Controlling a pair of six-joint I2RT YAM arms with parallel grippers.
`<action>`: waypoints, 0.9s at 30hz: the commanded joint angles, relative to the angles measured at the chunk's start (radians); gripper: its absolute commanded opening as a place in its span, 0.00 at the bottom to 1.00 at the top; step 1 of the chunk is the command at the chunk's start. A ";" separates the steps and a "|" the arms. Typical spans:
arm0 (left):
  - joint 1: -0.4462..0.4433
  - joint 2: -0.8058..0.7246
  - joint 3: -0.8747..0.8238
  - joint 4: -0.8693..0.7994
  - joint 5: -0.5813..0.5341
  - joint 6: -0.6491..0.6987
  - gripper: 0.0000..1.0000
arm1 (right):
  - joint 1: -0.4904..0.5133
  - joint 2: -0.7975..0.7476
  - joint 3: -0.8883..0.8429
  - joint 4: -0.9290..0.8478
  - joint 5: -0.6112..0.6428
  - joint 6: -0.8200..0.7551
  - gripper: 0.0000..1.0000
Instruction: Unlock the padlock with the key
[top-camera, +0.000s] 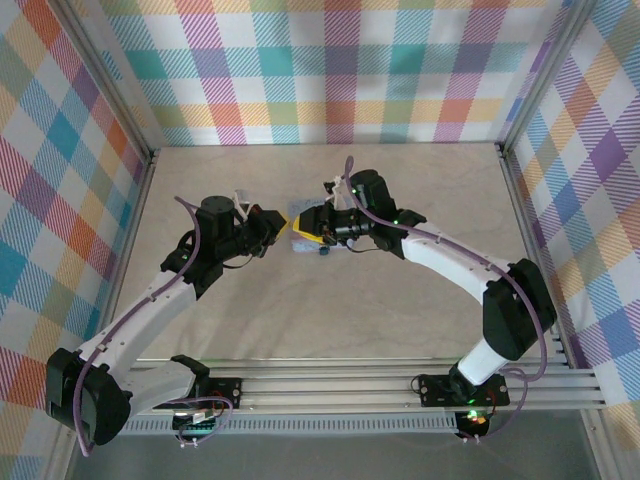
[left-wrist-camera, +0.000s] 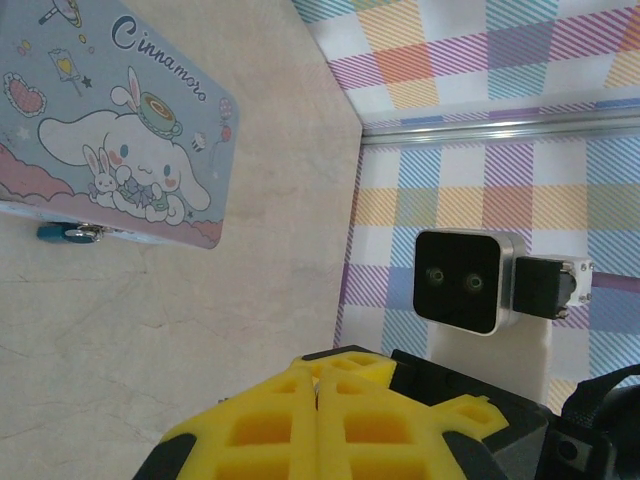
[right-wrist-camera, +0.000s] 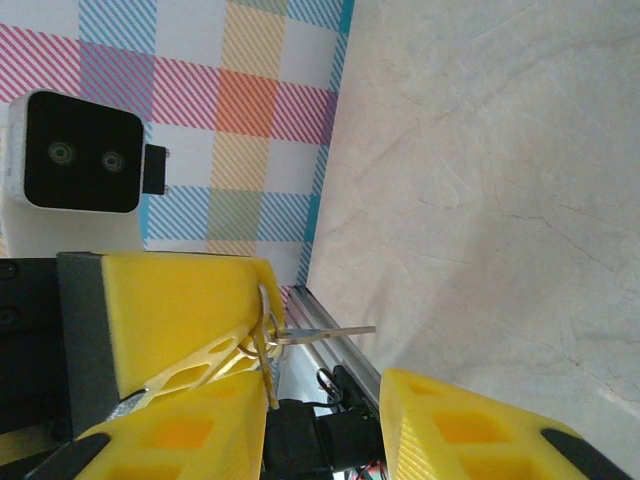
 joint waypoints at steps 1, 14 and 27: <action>0.006 -0.014 0.004 0.057 0.022 -0.008 0.00 | 0.002 0.028 0.030 0.018 -0.009 0.003 0.34; 0.013 -0.017 0.011 0.028 0.058 0.090 0.00 | -0.007 0.042 0.094 -0.085 -0.074 -0.117 0.00; 0.137 -0.136 0.040 0.038 0.354 0.665 0.43 | -0.093 0.172 0.643 -1.096 -0.103 -0.991 0.00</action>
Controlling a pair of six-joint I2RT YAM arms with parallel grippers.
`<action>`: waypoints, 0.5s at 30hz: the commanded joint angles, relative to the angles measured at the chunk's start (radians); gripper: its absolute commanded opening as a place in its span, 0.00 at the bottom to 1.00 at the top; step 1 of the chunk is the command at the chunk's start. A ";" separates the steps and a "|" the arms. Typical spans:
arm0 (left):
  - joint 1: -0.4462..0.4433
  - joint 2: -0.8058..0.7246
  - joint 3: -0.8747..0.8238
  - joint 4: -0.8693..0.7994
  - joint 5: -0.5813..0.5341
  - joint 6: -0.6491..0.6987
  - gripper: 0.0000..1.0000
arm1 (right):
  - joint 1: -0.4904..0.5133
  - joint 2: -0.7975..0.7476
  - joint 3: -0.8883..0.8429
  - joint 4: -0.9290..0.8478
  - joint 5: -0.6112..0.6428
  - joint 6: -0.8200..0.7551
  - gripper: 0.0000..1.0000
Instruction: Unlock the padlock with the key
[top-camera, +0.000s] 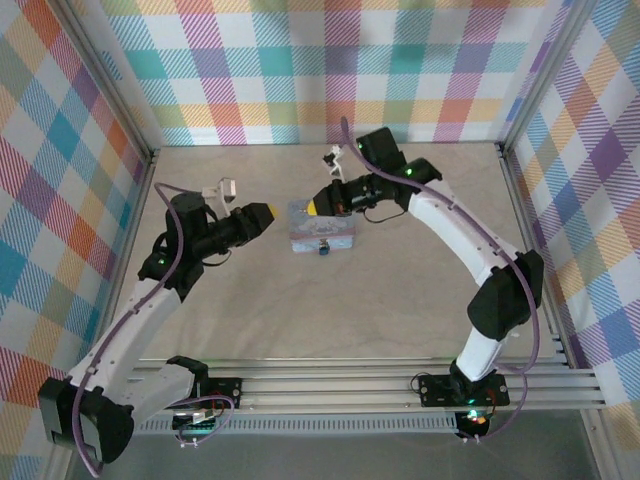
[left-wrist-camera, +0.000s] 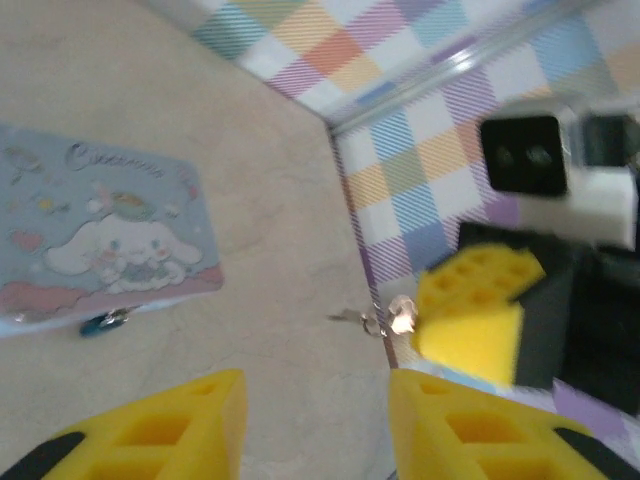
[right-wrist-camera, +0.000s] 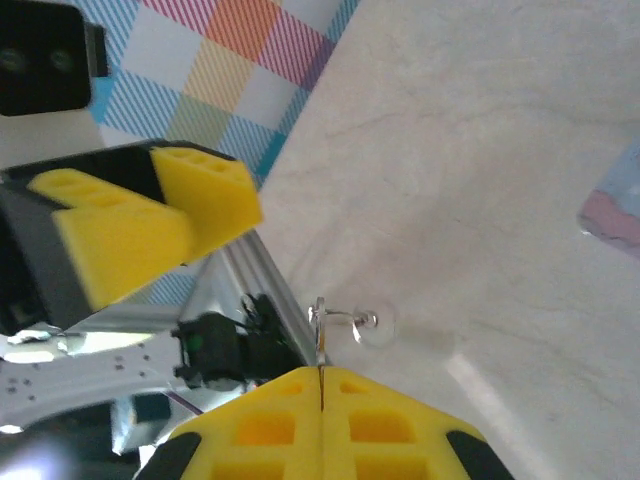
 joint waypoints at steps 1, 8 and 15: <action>0.003 -0.036 0.026 0.081 0.191 0.242 0.44 | 0.009 0.043 0.136 -0.389 0.028 -0.347 0.00; -0.020 -0.006 0.057 0.132 0.398 0.355 0.46 | 0.020 0.029 0.226 -0.509 -0.018 -0.610 0.00; -0.107 0.060 0.081 0.156 0.451 0.388 0.44 | 0.037 0.003 0.232 -0.533 -0.081 -0.709 0.00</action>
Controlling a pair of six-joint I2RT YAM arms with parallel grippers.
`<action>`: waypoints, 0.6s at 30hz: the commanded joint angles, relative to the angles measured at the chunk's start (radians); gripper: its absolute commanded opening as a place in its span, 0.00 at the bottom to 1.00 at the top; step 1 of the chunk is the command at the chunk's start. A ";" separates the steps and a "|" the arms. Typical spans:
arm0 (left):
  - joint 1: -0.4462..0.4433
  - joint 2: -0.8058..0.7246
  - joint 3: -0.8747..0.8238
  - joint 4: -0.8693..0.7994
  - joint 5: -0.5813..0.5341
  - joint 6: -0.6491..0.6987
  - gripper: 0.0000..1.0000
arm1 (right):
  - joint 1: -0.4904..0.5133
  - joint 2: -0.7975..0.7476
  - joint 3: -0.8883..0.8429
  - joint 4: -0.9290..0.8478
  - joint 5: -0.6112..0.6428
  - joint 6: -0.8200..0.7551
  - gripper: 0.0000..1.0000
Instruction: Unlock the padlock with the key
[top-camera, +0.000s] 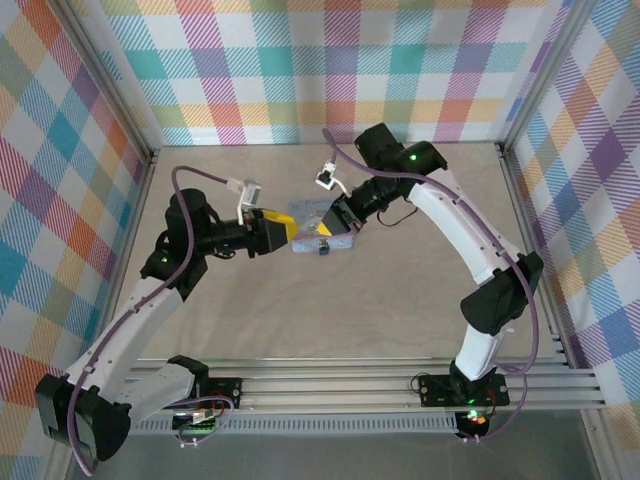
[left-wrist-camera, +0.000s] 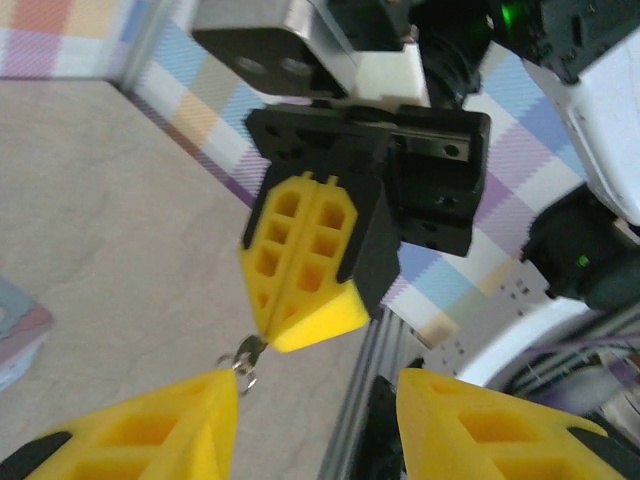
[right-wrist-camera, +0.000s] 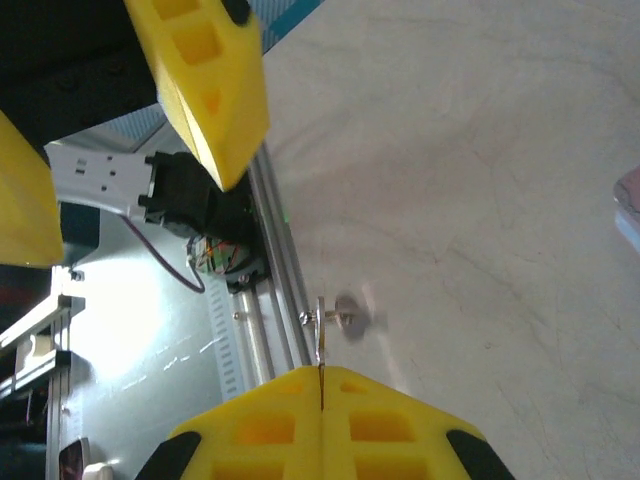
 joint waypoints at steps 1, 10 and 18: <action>-0.040 0.036 0.048 0.032 0.071 0.060 0.43 | 0.015 -0.035 0.031 -0.062 -0.063 -0.120 0.00; -0.054 0.078 0.048 -0.014 0.072 0.082 0.35 | 0.029 -0.039 0.038 -0.089 -0.055 -0.178 0.00; -0.054 0.111 0.063 -0.072 0.131 0.108 0.27 | 0.030 -0.047 0.021 -0.080 -0.050 -0.189 0.00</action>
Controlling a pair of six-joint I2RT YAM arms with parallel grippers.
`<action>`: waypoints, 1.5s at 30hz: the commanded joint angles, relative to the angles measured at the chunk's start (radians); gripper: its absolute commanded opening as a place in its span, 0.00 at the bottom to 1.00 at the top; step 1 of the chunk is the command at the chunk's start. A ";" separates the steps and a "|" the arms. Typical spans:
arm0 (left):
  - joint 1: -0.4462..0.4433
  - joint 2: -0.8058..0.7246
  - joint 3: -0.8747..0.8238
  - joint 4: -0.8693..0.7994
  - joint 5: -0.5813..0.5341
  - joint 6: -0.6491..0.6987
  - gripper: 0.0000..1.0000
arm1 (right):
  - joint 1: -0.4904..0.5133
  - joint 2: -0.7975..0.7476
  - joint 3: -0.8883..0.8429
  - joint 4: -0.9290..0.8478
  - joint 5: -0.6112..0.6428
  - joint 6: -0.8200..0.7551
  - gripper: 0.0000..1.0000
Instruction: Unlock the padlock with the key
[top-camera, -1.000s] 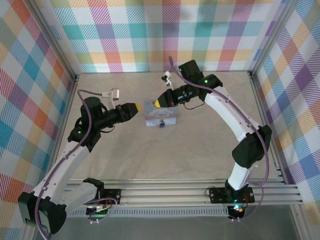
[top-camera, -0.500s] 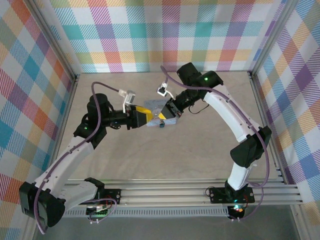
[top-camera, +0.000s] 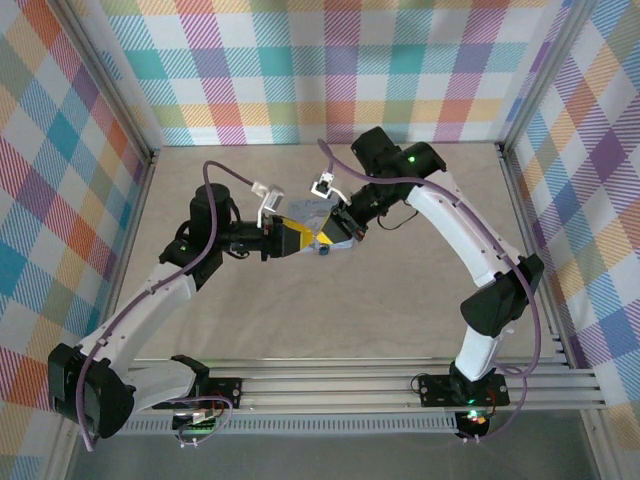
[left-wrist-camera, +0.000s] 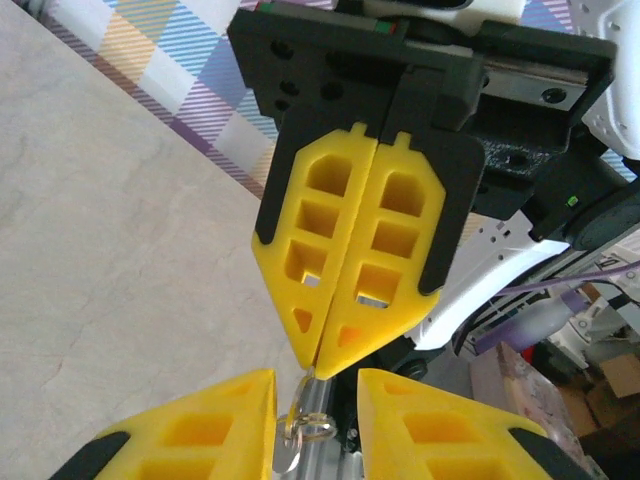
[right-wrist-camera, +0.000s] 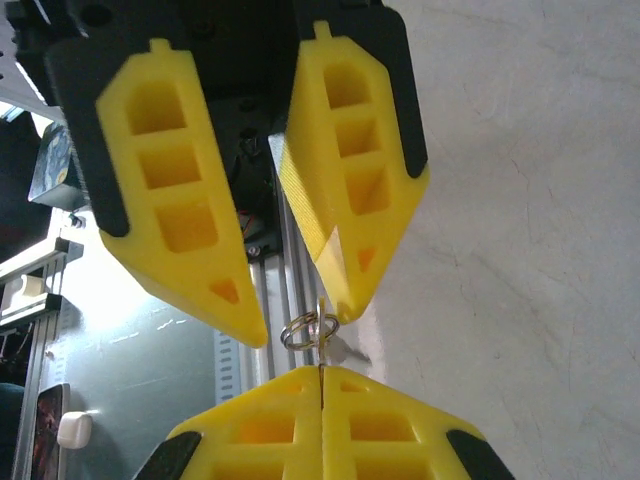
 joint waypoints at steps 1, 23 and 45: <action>-0.004 0.001 0.037 -0.046 0.047 0.046 0.24 | 0.007 -0.038 0.004 -0.015 -0.035 -0.040 0.00; -0.005 -0.013 -0.077 0.222 -0.077 -0.160 0.00 | -0.157 -0.215 -0.297 0.677 -0.216 0.642 0.54; -0.012 -0.040 -0.135 0.646 -0.271 -0.419 0.00 | -0.088 -0.203 -0.501 1.153 -0.271 1.179 0.35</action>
